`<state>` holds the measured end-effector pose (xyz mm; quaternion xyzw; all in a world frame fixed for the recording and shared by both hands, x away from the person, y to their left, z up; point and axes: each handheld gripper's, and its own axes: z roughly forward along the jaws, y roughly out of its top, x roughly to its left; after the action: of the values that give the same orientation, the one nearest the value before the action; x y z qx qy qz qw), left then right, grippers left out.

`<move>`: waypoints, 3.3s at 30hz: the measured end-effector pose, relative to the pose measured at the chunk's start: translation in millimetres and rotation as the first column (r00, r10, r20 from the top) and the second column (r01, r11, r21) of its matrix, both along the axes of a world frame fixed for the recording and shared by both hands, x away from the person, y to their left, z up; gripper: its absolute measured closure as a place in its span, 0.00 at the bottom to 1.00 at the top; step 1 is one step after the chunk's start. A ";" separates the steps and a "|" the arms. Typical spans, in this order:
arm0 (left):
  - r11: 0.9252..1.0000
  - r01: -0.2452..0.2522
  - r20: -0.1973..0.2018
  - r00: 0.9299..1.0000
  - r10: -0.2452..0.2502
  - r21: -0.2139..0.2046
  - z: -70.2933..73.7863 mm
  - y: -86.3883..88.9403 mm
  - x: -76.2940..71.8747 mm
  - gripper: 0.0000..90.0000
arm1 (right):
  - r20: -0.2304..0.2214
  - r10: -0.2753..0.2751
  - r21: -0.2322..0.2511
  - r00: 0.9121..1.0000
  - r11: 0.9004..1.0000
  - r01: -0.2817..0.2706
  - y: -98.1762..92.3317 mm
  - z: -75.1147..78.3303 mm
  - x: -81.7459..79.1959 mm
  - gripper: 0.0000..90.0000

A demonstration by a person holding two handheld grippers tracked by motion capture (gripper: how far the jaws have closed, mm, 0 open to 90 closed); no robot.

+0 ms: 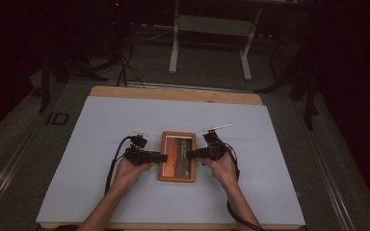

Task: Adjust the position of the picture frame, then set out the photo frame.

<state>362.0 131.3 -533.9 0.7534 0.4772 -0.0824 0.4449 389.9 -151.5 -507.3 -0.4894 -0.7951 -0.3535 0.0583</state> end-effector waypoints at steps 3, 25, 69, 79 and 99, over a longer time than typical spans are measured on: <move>1.000 -0.001 -0.001 1.000 0.001 0.005 0.5 -0.3 -0.2 0.61 | -0.002 0.011 -0.001 1.000 1.000 -0.011 -0.8 0.1 1.0 0.57; 0.999 -0.047 0.133 0.990 0.045 0.011 7.2 10.9 -3.4 0.45 | 0.065 0.023 -0.041 0.998 0.999 -0.020 -0.2 2.6 -6.6 0.44; 0.992 -0.071 0.292 0.956 0.037 0.109 20.9 9.3 -14.2 0.46 | 0.498 0.209 -0.330 0.841 0.943 -0.039 32.7 24.6 7.7 1.00; 0.992 -0.070 0.292 0.956 0.035 0.108 21.1 8.8 -14.5 0.46 | 0.501 0.212 -0.336 0.839 0.941 -0.037 35.7 22.1 9.3 1.00; 0.991 -0.105 0.309 0.948 0.074 0.084 26.8 20.9 -14.6 0.47 | 0.470 0.165 -0.323 0.867 0.946 -0.005 20.8 12.0 15.8 1.00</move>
<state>347.4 152.1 -507.1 0.7557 0.4401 0.0791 0.4785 405.7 -130.8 -495.3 -0.3505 -0.8502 -0.3333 -0.2079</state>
